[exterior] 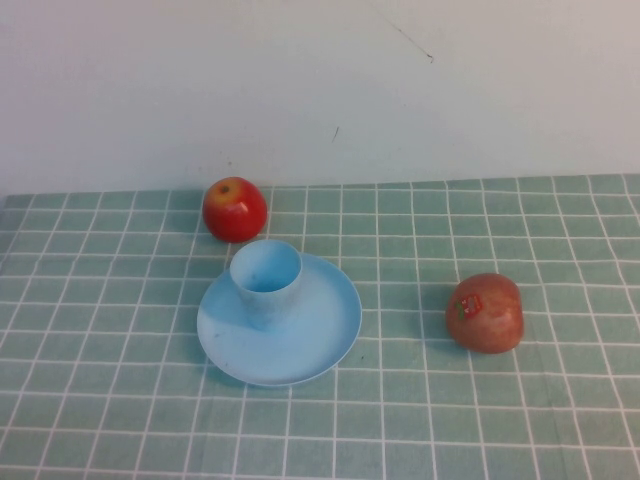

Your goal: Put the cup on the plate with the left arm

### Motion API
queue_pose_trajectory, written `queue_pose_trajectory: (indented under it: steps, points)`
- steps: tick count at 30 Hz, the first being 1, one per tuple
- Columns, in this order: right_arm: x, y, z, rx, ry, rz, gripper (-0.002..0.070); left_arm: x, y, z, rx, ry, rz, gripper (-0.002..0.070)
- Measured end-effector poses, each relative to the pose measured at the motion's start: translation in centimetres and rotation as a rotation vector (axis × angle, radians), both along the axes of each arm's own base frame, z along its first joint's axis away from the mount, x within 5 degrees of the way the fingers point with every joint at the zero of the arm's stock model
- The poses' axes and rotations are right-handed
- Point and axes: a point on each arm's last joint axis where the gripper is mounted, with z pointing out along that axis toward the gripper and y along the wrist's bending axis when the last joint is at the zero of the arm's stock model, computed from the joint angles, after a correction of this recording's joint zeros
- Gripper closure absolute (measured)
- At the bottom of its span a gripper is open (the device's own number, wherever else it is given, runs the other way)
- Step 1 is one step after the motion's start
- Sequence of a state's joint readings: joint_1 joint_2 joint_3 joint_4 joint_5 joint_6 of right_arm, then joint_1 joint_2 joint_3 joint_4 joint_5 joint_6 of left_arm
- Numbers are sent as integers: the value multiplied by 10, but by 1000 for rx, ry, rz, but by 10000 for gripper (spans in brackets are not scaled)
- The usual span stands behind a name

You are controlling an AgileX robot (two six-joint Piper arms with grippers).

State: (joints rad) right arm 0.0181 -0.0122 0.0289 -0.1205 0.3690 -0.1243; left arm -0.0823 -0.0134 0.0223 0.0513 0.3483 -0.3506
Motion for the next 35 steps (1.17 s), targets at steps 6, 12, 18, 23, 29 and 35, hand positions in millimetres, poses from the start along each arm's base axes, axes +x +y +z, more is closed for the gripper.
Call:
queue_pose_trajectory:
  steps: [6,12,18,23,29,35]
  points:
    - [0,0,0,0,0,0,678,0,-1,0,-32,3,-2,673]
    - [0,0,0,0,0,0,678,0,-1,0,-40,3,-2,673]
    - [0,0,0,0,0,0,678,0,-1,0,-42,3,-3,673]
    - [0,0,0,0,0,0,678,0,-1,0,-43,4,-3,673]
    - [0,0,0,0,0,0,678,0,-1,0,-43,4,-3,673]
    - [0,0,0,0,0,0,678,0,-1,0,-43,4,-3,673]
